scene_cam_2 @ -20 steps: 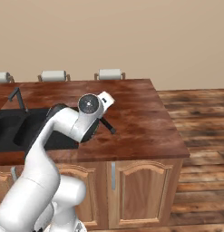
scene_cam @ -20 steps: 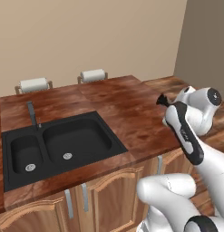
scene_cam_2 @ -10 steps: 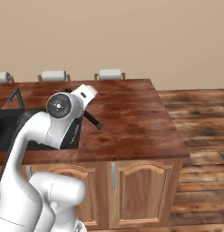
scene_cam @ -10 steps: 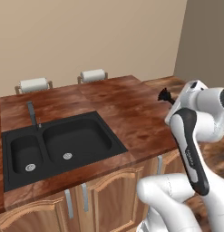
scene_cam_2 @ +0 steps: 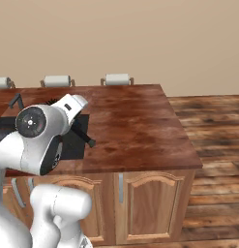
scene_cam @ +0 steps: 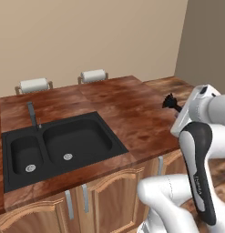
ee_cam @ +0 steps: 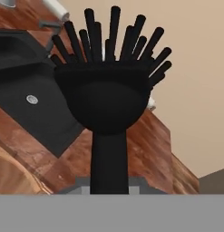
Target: Grab the spray bottle from the cabinet, then place it next to the cutting board for sanitizing. Then grab the dish brush from the countertop next to the sink and place it next to the cutting board.
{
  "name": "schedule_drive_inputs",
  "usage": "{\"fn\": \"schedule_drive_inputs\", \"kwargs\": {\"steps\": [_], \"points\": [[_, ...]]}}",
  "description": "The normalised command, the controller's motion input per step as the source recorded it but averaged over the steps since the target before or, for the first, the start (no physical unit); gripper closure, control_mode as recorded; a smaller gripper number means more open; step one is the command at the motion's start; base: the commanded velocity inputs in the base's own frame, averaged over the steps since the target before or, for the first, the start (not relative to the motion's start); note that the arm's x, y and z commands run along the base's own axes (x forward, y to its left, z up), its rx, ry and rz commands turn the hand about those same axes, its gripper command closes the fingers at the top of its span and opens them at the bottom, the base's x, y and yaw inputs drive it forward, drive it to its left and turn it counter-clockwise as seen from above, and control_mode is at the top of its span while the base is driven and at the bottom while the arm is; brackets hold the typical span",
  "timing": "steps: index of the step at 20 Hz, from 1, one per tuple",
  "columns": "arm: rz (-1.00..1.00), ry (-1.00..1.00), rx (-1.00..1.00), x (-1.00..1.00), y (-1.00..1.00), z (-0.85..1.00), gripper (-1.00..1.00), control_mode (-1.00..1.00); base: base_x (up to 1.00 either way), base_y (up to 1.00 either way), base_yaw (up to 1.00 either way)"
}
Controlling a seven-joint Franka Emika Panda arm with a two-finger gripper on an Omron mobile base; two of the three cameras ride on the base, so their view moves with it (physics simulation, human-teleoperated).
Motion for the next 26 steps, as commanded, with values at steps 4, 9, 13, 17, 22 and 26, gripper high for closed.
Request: {"fn": "schedule_drive_inputs", "kwargs": {"steps": [4, 9, 13, 17, 22, 26], "points": [[0.0, -0.02, 0.0, -0.62, 0.28, 0.11, 1.0, -1.0, 0.0, 0.0, 0.0], [0.0, 0.0, 0.0, 0.0, 0.0, 0.0, 1.0, 1.0, -0.49, 0.38, 0.08], [0.0, 0.0, 0.0, 0.0, 0.0, 0.0, 1.0, 1.0, -0.11, 0.7, 0.21], [0.0, 0.0, 0.0, 0.0, 0.0, 0.0, 1.0, 1.0, 0.0, 1.0, 0.48], [0.0, 0.0, 0.0, 0.0, 0.0, 0.0, 1.0, 1.0, 0.0, 0.49, 0.88], [0.0, 0.0, 0.0, 0.0, 0.0, 0.0, 1.0, 1.0, 0.0, 0.14, 0.99]]}}
